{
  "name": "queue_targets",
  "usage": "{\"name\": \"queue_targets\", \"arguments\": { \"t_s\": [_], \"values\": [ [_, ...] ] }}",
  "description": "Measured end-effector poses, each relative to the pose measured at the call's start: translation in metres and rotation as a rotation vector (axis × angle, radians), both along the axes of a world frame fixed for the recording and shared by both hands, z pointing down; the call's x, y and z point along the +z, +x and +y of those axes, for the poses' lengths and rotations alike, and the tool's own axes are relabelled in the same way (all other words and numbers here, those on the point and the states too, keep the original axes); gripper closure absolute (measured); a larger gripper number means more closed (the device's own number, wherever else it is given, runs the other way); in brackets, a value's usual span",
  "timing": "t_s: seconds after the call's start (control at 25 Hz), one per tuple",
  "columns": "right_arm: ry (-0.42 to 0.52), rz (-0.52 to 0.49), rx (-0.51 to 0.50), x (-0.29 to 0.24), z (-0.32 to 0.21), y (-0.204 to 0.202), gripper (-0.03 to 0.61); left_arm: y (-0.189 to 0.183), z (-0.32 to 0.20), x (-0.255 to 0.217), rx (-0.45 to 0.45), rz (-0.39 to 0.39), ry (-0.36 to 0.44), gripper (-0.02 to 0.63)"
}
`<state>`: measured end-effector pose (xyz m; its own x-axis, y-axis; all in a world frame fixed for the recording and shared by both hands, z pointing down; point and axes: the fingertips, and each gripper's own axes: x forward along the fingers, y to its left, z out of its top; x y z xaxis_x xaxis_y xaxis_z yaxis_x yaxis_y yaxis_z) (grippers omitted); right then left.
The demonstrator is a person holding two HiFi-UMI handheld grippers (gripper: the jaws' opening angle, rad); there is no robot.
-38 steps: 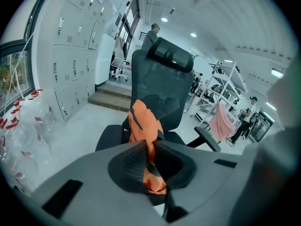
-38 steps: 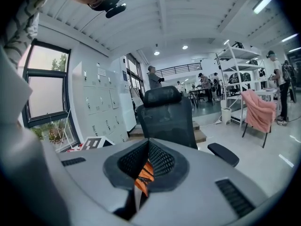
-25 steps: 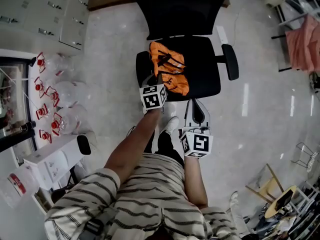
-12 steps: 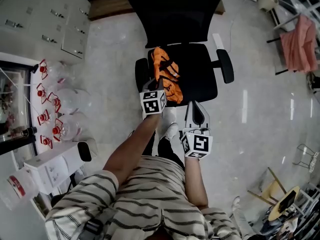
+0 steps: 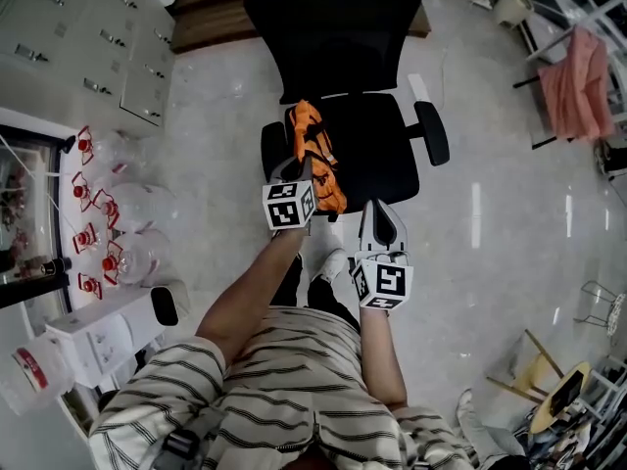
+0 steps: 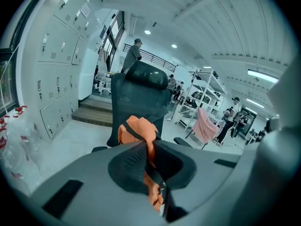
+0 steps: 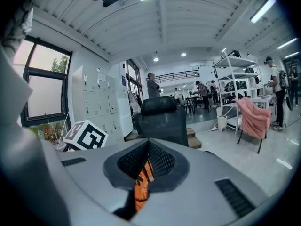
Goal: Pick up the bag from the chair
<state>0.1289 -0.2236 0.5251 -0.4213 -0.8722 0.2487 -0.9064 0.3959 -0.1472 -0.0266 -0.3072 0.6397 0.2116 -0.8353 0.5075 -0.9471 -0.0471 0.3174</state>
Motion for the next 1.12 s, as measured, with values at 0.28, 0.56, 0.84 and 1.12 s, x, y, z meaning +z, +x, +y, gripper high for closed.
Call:
{"name": "queue_targets", "arguments": {
  "t_s": [0.28,0.56,0.84,1.12],
  "values": [
    [0.009,-0.007,0.011,-0.013,-0.001,0.0,0.569,-0.001,0.011,-0.018,0.033,-0.001,0.023,0.578],
    [0.021,0.016,0.001,-0.024,-0.006,-0.006,0.569,0.002,0.02,-0.039,0.075,0.0,0.055,0.58],
    [0.037,0.022,0.004,-0.038,-0.01,-0.003,0.569,0.011,0.024,-0.062,0.109,0.002,0.088,0.58],
    [0.048,0.023,0.013,-0.048,-0.015,-0.001,0.569,0.012,0.027,-0.085,0.151,-0.022,0.129,0.58]
  ]
}}
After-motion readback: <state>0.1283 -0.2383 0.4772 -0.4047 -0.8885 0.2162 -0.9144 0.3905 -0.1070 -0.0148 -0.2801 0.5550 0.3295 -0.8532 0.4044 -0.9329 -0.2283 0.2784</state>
